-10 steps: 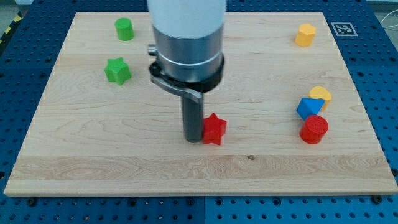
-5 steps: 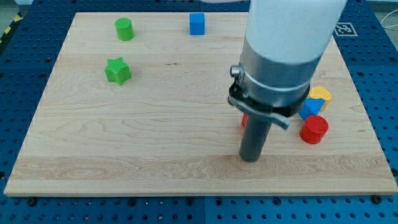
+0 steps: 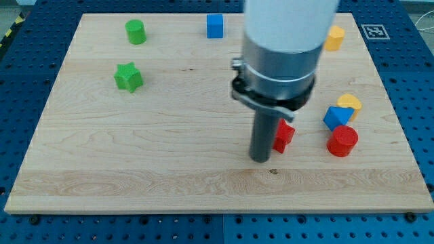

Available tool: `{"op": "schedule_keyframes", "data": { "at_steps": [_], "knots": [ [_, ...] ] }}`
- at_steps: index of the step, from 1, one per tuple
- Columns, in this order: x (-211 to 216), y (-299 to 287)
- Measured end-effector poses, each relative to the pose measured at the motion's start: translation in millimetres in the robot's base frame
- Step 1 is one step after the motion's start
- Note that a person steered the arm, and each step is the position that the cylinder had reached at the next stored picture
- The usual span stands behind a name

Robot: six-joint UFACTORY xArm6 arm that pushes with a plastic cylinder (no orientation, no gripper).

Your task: Move red star into the group of blocks

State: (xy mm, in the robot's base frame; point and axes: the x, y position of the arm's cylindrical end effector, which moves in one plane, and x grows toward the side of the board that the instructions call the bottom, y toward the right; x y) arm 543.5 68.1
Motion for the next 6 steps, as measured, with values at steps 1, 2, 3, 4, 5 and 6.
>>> {"op": "schedule_keyframes", "data": {
  "at_steps": [1, 2, 3, 4, 5, 6],
  "knots": [
    [-10.1, 3.9],
    [-12.5, 3.6],
    [-13.1, -9.6],
    [-25.0, -14.3],
    [-42.6, -14.3],
    [-35.3, 20.9]
  ]
}}
